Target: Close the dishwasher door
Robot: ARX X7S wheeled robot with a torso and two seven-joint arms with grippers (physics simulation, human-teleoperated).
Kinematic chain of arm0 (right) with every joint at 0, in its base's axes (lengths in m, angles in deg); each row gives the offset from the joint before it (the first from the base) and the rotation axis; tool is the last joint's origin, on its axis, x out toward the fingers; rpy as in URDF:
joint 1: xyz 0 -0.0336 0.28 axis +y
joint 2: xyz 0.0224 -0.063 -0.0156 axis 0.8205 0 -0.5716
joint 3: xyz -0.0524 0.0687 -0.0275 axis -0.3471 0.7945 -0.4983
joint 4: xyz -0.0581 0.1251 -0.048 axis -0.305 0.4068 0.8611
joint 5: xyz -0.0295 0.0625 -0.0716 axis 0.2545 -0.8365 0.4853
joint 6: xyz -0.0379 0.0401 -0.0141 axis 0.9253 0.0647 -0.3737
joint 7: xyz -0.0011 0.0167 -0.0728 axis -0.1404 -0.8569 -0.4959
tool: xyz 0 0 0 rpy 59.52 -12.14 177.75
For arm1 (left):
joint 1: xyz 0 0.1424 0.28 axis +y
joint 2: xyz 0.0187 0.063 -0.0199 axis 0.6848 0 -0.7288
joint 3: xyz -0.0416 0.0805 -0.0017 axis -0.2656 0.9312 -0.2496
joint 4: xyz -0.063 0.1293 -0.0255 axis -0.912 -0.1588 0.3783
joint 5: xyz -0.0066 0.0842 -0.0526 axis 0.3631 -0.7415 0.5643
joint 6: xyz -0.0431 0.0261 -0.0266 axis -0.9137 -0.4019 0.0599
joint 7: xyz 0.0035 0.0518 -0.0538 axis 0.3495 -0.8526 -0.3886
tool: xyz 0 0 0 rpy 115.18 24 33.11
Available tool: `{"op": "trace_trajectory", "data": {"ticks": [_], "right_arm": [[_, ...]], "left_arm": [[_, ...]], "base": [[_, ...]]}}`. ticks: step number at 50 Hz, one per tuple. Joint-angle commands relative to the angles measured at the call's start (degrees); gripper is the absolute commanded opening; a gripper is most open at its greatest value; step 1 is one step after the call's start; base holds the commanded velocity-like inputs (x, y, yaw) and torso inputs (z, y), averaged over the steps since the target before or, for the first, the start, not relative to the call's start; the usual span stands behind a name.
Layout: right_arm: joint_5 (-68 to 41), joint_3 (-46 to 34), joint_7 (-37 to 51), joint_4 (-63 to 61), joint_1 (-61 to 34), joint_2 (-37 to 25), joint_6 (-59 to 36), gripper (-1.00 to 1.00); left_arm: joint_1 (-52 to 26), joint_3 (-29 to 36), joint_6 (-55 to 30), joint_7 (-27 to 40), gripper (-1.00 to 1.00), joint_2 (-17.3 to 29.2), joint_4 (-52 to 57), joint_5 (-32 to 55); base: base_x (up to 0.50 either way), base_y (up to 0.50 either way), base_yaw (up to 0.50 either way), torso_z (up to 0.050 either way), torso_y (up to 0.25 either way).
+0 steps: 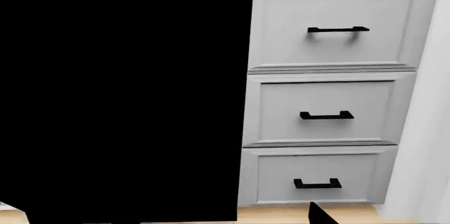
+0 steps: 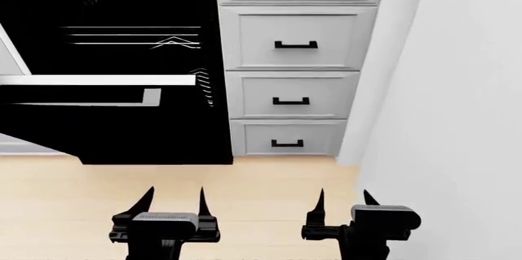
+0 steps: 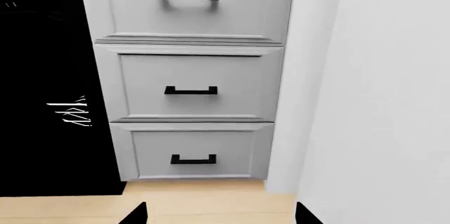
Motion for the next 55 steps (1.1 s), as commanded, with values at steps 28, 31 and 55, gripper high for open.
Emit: {"op": "trace_trajectory", "data": {"ticks": [28, 31, 55], "right_arm": [[-0.52, -1.33, 1.23, 0.01, -0.23, -0.87, -0.38, 1.00], [-0.53, -1.45, 1.30, 0.17, -0.34, -0.91, -0.40, 1.00], [-1.14, -1.73, 2.25, 0.07, -0.34, -1.29, -0.29, 1.00]], "left_arm": [[0.03, 1.14, 0.92, 1.10, 1.00, 0.92, 0.00, 0.60], [0.00, 1.26, 0.83, 1.13, 1.00, 1.02, 0.07, 0.67], [0.12, 1.94, 1.46, 1.64, 1.00, 1.56, 0.16, 1.00]], "base": [[0.00, 0.00, 0.00, -0.050, 0.000], [0.00, 0.00, 0.00, -0.050, 0.000], [0.00, 0.00, 0.00, -0.050, 0.000]]}}
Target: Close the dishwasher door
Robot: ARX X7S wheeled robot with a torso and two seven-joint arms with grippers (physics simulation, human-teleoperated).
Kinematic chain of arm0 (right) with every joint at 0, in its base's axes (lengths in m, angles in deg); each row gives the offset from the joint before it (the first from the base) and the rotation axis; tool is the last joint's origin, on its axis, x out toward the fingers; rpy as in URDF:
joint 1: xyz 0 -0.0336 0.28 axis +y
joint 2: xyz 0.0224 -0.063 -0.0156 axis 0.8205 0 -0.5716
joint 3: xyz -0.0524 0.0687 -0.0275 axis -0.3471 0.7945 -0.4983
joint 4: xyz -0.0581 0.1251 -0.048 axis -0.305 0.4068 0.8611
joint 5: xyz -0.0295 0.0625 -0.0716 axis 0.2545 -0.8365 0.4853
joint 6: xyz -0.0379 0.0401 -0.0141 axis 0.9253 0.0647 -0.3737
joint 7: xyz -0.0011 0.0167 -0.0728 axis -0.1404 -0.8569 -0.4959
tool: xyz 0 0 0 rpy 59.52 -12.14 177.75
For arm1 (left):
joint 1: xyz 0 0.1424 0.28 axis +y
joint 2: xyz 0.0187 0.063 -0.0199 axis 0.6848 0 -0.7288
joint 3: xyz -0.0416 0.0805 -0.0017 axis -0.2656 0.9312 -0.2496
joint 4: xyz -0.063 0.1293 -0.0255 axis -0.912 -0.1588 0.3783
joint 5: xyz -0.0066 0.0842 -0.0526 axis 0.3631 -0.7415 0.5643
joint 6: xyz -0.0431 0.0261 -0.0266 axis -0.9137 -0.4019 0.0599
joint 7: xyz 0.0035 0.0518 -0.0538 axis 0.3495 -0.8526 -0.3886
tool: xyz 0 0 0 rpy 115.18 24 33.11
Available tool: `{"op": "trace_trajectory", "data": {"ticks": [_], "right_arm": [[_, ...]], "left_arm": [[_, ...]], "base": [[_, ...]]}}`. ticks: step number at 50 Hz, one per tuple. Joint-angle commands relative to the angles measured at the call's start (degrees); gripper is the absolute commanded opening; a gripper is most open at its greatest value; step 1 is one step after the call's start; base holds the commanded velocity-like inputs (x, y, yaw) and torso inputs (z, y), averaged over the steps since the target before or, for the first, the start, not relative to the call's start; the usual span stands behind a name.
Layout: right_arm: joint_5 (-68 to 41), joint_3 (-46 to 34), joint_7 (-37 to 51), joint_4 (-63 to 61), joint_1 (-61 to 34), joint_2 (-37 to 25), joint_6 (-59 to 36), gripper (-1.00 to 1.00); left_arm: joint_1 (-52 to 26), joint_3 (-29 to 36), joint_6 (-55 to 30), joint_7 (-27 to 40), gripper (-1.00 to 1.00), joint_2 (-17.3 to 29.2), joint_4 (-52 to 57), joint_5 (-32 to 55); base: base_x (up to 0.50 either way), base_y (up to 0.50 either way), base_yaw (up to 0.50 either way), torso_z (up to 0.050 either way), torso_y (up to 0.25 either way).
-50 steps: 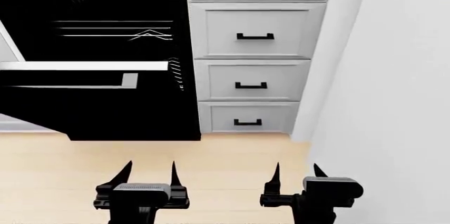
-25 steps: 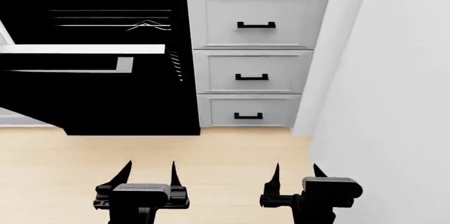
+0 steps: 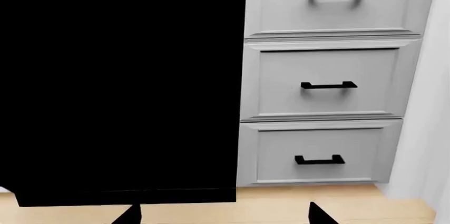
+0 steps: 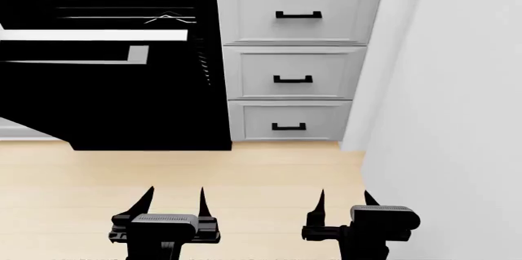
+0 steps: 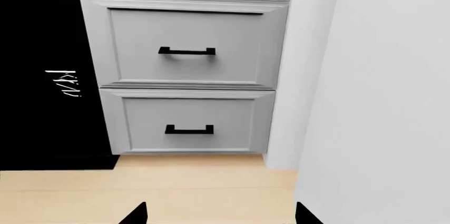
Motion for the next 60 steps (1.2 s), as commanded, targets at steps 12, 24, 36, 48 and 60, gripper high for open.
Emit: {"op": "trace_trajectory", "data": {"ticks": [12, 24, 36, 48, 60], "right_arm": [[-0.62, -0.19, 0.80, 0.06, -0.02, -0.29, 0.48, 1.00], [-0.85, -0.36, 1.19, 0.15, -0.08, -0.45, 0.72, 1.00], [-1.14, -0.55, 1.57, 0.24, -0.17, -0.59, 0.73, 1.00], [-1.35, -0.88, 1.87, 0.33, -0.40, -0.78, 0.39, 1.00], [-1.54, -1.09, 2.15, 0.42, -0.45, -0.94, 0.80, 1.00]], "left_arm": [[-0.17, 0.55, -0.06, 0.77, 1.00, 0.42, -0.12, 0.22], [-0.35, 1.04, -0.42, 0.90, 1.00, 0.72, -0.07, 0.37], [-0.27, 1.32, 0.08, 1.14, 1.00, 1.00, -0.04, 0.64], [-0.36, 1.58, 0.06, 1.57, 1.00, 1.21, -0.04, 0.94], [-0.48, 1.92, 0.13, 1.87, 1.00, 1.48, -0.10, 1.11]], "base": [[0.00, 0.00, 0.00, -0.050, 0.000], [0.00, 0.00, 0.00, -0.050, 0.000], [0.00, 0.00, 0.00, -0.050, 0.000], [0.00, 0.00, 0.00, -0.050, 0.000], [0.00, 0.00, 0.00, -0.050, 0.000]]}}
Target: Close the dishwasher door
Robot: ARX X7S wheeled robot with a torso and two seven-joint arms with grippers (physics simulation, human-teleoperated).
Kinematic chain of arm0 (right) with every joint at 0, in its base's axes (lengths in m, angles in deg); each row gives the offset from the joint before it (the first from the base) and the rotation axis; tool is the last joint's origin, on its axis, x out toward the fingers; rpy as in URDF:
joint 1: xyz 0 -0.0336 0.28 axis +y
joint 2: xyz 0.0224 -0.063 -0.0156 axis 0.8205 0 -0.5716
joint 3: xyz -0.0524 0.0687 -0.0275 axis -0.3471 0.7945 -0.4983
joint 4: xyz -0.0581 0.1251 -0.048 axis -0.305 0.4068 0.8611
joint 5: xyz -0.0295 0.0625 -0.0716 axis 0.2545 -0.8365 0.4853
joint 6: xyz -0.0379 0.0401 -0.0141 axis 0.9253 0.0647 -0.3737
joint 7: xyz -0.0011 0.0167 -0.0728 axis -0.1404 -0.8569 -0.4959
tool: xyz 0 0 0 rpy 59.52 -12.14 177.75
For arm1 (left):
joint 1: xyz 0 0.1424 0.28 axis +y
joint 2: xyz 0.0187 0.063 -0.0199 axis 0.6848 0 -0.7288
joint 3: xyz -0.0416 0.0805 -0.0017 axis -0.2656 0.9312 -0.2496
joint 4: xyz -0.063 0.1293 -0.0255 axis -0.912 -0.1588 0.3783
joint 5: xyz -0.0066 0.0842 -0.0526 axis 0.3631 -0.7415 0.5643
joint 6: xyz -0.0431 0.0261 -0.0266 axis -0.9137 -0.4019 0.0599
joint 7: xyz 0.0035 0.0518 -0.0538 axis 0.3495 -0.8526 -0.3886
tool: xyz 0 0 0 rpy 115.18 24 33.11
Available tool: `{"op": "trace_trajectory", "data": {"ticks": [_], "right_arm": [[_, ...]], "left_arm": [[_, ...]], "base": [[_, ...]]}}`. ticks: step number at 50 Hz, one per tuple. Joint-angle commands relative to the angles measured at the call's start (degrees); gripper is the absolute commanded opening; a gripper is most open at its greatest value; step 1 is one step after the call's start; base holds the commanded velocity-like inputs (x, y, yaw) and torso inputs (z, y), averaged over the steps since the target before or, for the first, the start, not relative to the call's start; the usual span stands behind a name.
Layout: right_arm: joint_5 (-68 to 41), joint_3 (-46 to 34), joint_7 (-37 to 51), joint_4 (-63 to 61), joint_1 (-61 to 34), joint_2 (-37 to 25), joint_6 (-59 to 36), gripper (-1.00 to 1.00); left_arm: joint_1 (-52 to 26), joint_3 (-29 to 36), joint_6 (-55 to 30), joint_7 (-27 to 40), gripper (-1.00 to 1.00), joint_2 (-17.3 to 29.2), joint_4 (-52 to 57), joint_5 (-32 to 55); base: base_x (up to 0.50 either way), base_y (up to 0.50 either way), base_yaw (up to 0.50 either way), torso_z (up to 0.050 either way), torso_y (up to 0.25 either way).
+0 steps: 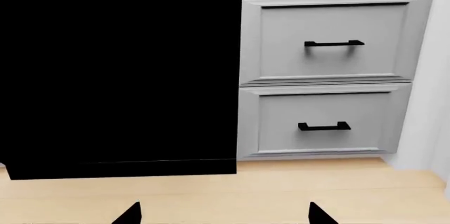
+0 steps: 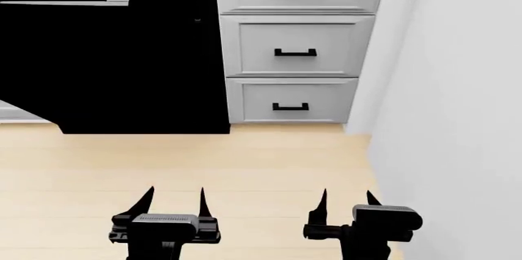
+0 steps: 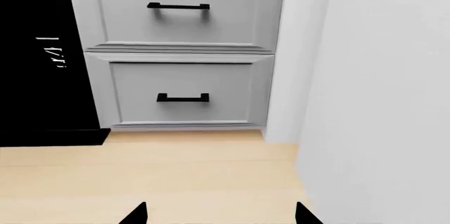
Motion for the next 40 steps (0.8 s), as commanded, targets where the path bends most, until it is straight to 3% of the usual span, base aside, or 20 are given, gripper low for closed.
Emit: {"op": "trace_trajectory", "data": {"ticks": [1, 27, 30, 40], "right_arm": [[-0.17, -0.22, 0.27, 0.03, -0.10, -0.17, 0.22, 1.00], [-0.51, -0.93, 0.82, 0.16, -0.44, -0.58, -0.08, 1.00], [-0.69, -0.85, 0.84, 0.17, -0.41, -0.60, 0.25, 1.00], [-0.43, -1.34, 0.90, 0.02, -0.29, -0.92, 0.76, 1.00]], "left_arm": [[-0.11, 0.32, 0.02, 0.31, 1.00, 0.26, 0.05, 0.17], [-0.25, 1.12, 0.23, 0.75, 1.00, 0.81, 0.00, 0.54], [0.62, 1.09, 3.90, -0.60, 1.00, 1.10, 0.44, 1.28], [0.31, 0.54, 3.05, -0.32, 1.00, 0.94, 0.01, 3.21]], "base": [[0.00, 0.00, 0.00, -0.050, 0.000], [0.00, 0.00, 0.00, -0.050, 0.000], [0.00, 0.00, 0.00, -0.050, 0.000], [0.00, 0.05, 0.00, 0.000, 0.000]]}}
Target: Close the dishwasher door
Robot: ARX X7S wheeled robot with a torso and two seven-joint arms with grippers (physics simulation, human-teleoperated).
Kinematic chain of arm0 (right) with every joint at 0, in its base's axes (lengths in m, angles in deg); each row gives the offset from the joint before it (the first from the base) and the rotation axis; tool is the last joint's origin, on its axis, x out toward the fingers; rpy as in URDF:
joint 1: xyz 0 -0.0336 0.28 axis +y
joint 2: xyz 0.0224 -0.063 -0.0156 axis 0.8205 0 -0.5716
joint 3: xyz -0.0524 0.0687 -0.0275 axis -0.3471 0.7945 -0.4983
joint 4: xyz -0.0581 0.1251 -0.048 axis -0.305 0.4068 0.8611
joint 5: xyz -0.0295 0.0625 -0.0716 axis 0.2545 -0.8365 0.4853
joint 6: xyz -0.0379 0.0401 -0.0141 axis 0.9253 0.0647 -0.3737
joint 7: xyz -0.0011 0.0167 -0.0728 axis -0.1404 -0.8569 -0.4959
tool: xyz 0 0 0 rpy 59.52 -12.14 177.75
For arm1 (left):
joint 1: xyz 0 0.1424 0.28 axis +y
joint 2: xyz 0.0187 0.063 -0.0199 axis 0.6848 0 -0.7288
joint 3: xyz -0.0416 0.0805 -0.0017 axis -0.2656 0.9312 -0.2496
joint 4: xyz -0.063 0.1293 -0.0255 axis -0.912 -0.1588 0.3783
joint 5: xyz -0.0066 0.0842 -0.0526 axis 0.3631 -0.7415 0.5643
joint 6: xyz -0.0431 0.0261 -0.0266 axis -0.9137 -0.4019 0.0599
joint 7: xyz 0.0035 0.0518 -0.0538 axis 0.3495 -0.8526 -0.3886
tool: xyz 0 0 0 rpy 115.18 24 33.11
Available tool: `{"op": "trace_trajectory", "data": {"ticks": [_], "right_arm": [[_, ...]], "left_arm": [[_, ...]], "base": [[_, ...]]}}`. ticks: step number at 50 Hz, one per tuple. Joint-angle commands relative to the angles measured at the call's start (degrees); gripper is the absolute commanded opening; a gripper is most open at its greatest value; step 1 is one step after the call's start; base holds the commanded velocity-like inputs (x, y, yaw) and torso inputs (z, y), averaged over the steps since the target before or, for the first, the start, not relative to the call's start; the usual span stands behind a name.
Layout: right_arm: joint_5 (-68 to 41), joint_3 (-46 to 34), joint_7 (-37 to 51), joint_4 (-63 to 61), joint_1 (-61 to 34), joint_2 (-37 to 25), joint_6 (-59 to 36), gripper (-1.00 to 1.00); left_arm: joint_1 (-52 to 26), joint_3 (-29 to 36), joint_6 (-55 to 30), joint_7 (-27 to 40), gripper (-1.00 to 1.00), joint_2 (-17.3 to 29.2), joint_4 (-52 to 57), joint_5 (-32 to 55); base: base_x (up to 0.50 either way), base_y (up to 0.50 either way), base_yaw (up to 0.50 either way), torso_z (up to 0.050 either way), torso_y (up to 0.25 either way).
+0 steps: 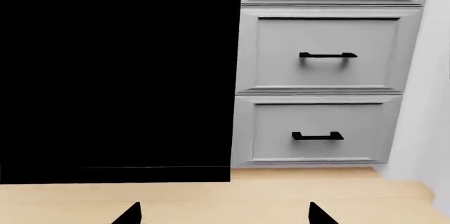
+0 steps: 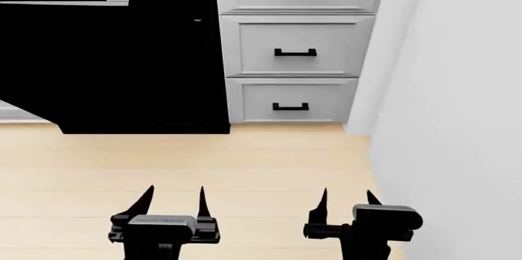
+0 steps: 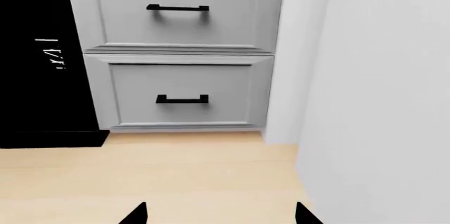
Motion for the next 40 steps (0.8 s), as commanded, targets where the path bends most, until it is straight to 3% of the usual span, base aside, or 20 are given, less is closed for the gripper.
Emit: {"op": "trace_trajectory", "data": {"ticks": [1, 40], "right_arm": [[0.48, -0.78, 0.03, -0.21, 0.06, -0.42, 0.32, 1.00], [0.33, -2.27, -0.35, -0.58, 0.25, -1.42, 1.77, 1.00]], "left_arm": [[-0.02, -0.09, 0.46, -0.04, 1.00, 0.09, -0.18, 1.16], [-0.94, 1.88, -1.67, 1.05, 1.00, 0.92, -0.50, 0.13]], "base": [[0.00, 0.50, 0.00, 0.000, 0.000], [0.00, 0.50, 0.00, 0.000, 0.000]]}}
